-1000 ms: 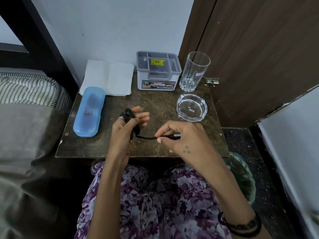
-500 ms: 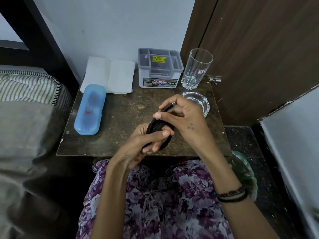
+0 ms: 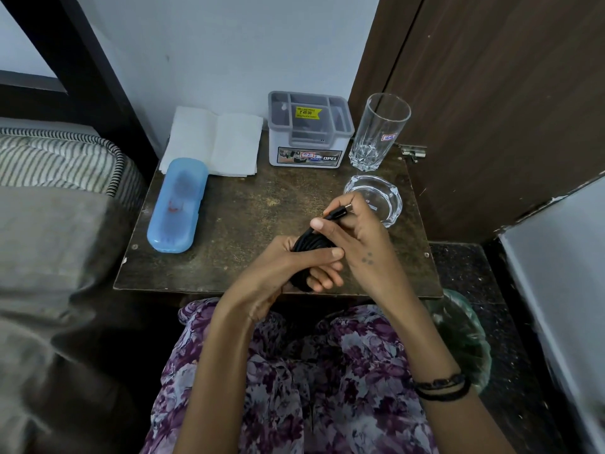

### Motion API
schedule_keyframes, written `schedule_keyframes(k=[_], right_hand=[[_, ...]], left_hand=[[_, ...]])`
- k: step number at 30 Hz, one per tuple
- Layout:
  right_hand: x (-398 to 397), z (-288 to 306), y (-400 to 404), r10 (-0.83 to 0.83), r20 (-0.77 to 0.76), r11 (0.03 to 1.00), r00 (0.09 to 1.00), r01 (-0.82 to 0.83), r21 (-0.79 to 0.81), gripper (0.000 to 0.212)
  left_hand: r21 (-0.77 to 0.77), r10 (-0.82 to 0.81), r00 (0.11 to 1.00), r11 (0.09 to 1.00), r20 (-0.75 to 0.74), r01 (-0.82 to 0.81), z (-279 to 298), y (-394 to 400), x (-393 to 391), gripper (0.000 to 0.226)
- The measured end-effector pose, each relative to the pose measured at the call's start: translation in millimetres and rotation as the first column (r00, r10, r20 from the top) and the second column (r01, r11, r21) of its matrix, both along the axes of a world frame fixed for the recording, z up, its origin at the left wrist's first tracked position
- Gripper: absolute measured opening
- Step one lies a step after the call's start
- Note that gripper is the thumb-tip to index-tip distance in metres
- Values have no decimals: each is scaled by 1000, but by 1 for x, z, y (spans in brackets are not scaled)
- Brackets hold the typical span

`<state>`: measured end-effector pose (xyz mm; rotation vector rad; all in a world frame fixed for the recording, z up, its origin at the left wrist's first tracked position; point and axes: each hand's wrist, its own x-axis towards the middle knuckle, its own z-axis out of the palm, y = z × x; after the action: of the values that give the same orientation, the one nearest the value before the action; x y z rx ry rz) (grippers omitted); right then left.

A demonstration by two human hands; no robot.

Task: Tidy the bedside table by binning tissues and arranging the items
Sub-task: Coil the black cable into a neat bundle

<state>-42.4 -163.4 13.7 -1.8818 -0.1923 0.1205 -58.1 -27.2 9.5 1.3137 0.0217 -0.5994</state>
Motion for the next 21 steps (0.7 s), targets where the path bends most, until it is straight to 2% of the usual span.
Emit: schedule_keyframes(k=[2,4,6,10,14,16,18,21], right_hand=[[-2,0,-1,-54,38,999,998,54,-1,13],[-3,2,-6,-116,65,993,991,116,4,14],[-4,1,-10,-144,45,988,989,142,55,15],[-6,-3,-10,-182,19,978,983,179,109,14],[-5,-4,-6,-245,23,962,969,240,131,12],[-5,-2,-4,-271,15,952,963,266,150,12],[-5,-1,-1,-296,-12,940,955,294,171,12],[-7,-2,2,-349,-102,904,932,363,224,17]], left_hand=[[60,87,996,994,25,-89,2,-2,2,22],[143,184,976,969,117,-200,-1,0,6,30],[193,202,959,952,197,-240,-4,9,8,32],[176,11,976,983,219,-51,-4,13,6,8],[141,-35,978,990,204,6,1,5,3,25],[155,13,973,987,229,-50,0,2,2,28],[191,105,958,969,266,-159,-4,-1,3,18],[320,190,868,876,459,-362,-9,-8,3,21]])
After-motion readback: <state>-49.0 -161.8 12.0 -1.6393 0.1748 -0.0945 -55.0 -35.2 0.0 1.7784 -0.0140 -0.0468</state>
